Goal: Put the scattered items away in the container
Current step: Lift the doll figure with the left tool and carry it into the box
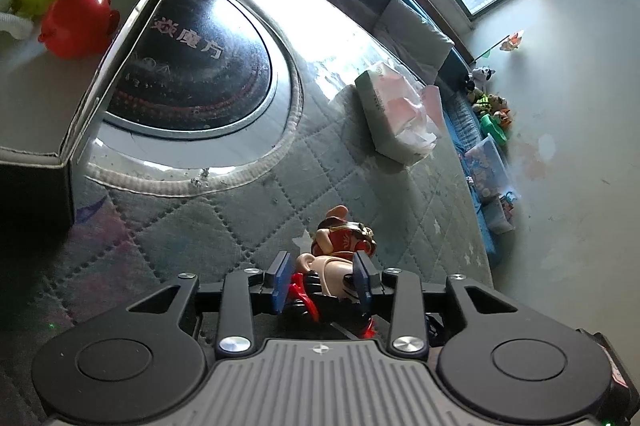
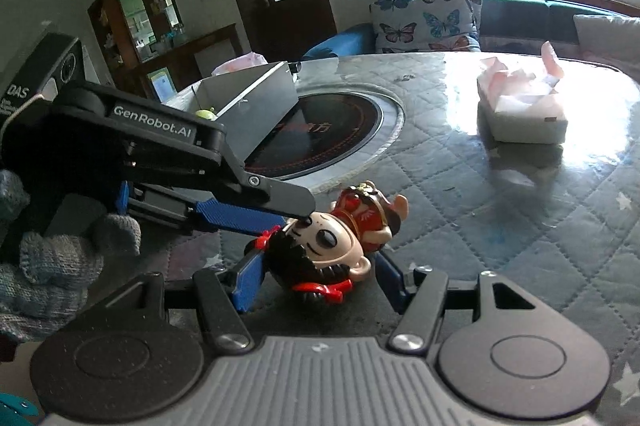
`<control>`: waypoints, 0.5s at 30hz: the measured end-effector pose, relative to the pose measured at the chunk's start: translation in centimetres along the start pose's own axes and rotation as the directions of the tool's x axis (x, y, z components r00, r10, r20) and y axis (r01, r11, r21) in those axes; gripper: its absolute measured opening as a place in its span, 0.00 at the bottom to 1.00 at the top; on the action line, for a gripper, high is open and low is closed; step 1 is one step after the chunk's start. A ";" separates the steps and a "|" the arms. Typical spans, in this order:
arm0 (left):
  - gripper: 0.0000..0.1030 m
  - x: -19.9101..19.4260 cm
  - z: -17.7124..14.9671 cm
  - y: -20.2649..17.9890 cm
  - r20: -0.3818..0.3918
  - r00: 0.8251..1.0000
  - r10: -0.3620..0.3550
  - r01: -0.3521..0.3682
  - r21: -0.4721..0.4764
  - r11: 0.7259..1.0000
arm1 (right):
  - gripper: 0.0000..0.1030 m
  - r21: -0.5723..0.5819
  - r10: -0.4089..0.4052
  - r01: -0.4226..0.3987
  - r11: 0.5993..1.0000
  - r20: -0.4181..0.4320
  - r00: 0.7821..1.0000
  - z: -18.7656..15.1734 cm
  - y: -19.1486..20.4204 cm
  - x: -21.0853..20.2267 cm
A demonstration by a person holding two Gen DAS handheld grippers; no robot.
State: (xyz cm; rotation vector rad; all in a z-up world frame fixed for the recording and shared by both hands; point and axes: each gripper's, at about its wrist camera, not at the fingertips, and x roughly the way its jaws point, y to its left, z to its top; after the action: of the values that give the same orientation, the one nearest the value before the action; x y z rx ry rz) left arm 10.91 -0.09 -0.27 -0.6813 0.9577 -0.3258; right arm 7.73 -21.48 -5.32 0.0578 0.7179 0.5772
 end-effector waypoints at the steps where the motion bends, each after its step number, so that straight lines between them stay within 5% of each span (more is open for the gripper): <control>1: 0.36 0.0 0.0 0.2 0.000 1.000 -0.005 0.005 -0.006 1.000 | 0.61 0.003 0.004 -0.004 1.000 -0.002 1.000 0.0 0.0 0.0; 15: 0.35 0.2 0.1 0.6 -0.004 1.000 -0.027 0.027 -0.020 0.999 | 0.60 -0.006 0.005 -0.005 1.000 -0.013 1.000 -0.2 0.3 0.5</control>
State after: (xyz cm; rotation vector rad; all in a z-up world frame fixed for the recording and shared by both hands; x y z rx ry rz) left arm 11.05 0.30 -0.76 -0.7124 0.9571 -0.3421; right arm 7.80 -21.00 -5.74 0.0505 0.7291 0.5851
